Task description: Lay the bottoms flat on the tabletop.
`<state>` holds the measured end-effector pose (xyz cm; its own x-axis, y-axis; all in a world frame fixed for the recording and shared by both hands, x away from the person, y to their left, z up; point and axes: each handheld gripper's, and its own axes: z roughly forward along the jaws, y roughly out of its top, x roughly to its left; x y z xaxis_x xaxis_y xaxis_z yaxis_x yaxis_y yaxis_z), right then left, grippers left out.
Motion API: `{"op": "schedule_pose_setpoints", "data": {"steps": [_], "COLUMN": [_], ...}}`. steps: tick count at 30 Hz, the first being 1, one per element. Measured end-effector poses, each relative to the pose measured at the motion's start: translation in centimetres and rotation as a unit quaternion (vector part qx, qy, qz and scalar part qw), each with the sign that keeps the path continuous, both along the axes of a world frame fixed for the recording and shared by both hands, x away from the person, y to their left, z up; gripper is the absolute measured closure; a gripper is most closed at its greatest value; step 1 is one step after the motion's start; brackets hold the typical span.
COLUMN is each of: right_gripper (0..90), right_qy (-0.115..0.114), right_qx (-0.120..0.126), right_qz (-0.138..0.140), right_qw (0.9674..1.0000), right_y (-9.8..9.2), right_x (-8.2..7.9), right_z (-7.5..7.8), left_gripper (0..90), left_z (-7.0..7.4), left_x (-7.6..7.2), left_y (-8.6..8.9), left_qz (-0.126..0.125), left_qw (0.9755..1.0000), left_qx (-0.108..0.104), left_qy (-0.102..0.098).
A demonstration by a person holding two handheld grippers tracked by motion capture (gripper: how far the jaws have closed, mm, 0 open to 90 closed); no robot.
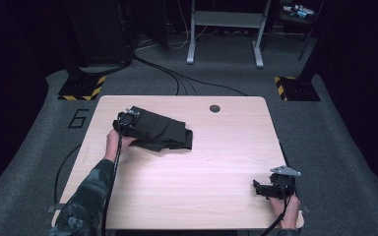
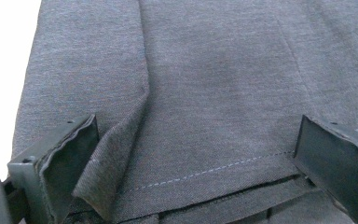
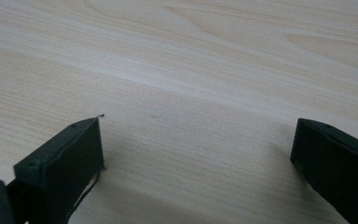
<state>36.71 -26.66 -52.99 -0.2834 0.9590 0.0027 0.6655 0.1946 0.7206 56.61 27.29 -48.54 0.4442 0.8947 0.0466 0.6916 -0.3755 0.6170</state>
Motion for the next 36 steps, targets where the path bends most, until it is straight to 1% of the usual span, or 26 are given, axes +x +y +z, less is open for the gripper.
{"op": "schedule_pose_setpoints", "data": {"steps": [3,5,7,9,10,11,12,13,15,17,20,22,23,24,25,27,30,32,34,35,36], "right_gripper": [1.6,1.7,1.7,1.7,1.7,1.7,1.7,1.7,1.8,1.8,1.9,1.9,2.0,2.1,2.1,2.1,2.2,2.2,2.3,2.3,2.3], "right_qy": [-0.001,0.0,0.0,0.0,0.0,0.0,0.0,0.0,0.0,0.0,0.0,0.0,0.0,0.0,0.0,0.0,0.0,-0.001,-0.001,0.0,-0.001], "right_qx": [-0.001,0.001,0.0,0.001,0.001,0.0,0.001,0.001,0.001,0.001,0.001,0.001,0.001,0.001,0.001,0.001,0.002,0.001,0.001,0.002,0.002], "right_qz": [0.001,-0.001,-0.001,-0.001,-0.001,-0.001,0.0,-0.001,0.0,0.0,0.0,0.0,0.0,0.0,0.0,0.0,0.0,0.001,0.001,0.0,0.0], "right_qw": [1.0,1.0,1.0,1.0,1.0,1.0,1.0,1.0,1.0,1.0,1.0,1.0,1.0,1.0,1.0,1.0,1.0,1.0,1.0,1.0,1.0], "right_y": [0.0,0.0,0.0,0.0,0.0,0.0,0.0,0.0,0.0,0.0,0.0,0.0,0.0,0.0,0.0,0.0,0.0,0.0,0.0,0.0,0.0], "right_x": [0.0,0.0,0.0,0.0,0.0,0.0,0.0,0.0,0.0,0.0,0.0,0.0,0.0,0.0,0.0,0.0,0.0,0.0,0.0,0.0,0.0], "right_z": [0.0,0.0,0.0,0.0,0.0,0.0,0.0,0.0,0.0,0.0,0.0,0.0,0.0,0.0,0.0,0.0,0.0,0.0,0.0,0.0,0.0], "left_gripper": [0.4,0.5,0.4,0.5,0.5,0.5,0.6,0.6,0.6,0.6,0.6,0.6,0.6,0.6,0.6,0.6,0.6,1.3,2.0,1.8,1.8], "left_z": [0.0,-0.1,-0.1,-0.1,0.0,-0.1,-0.2,-0.2,-0.2,-0.2,-0.2,-0.3,-0.3,-0.3,-0.3,-0.2,0.5,1.3,2.6,3.3,3.9], "left_x": [-0.5,-0.9,-1.4,-1.8,-2.0,-2.4,-2.6,-2.9,-3.5,-4.0,-4.8,-5.4,-5.9,-6.1,-6.4,-7.2,-8.1,-8.4,-8.5,-8.4,-8.3], "left_y": [-0.3,-0.5,-0.7,-1.0,-1.2,-1.4,-1.5,-1.6,-1.9,-2.2,-2.7,-3.0,-3.4,-3.4,-3.6,-3.8,-3.7,-3.3,-2.5,-2.0,-1.6], "left_qz": [0.001,-0.001,-0.001,0.003,0.0,0.001,0.005,0.006,0.006,0.006,0.005,0.007,0.014,0.014,0.013,0.008,-0.016,-0.025,-0.031,-0.032,-0.034], "left_qw": [1.0,1.0,0.9999,0.9999,1.0,1.0,0.9999,0.9999,0.9999,0.9999,0.9999,0.9998,0.9997,0.9997,0.9998,0.9998,0.9998,0.9994,0.9986,0.9981,0.9978], "left_qx": [-0.006,-0.004,-0.009,-0.009,-0.004,-0.004,-0.009,-0.009,-0.007,-0.006,-0.003,-0.008,-0.013,-0.012,-0.011,-0.012,-0.012,-0.02,-0.029,-0.035,-0.039], "left_qy": [0.0,-0.003,-0.007,-0.003,-0.004,-0.009,-0.011,-0.012,-0.013,-0.009,-0.011,-0.015,-0.014,-0.017,-0.013,-0.013,-0.01,-0.015,-0.033,-0.039,-0.041]}}
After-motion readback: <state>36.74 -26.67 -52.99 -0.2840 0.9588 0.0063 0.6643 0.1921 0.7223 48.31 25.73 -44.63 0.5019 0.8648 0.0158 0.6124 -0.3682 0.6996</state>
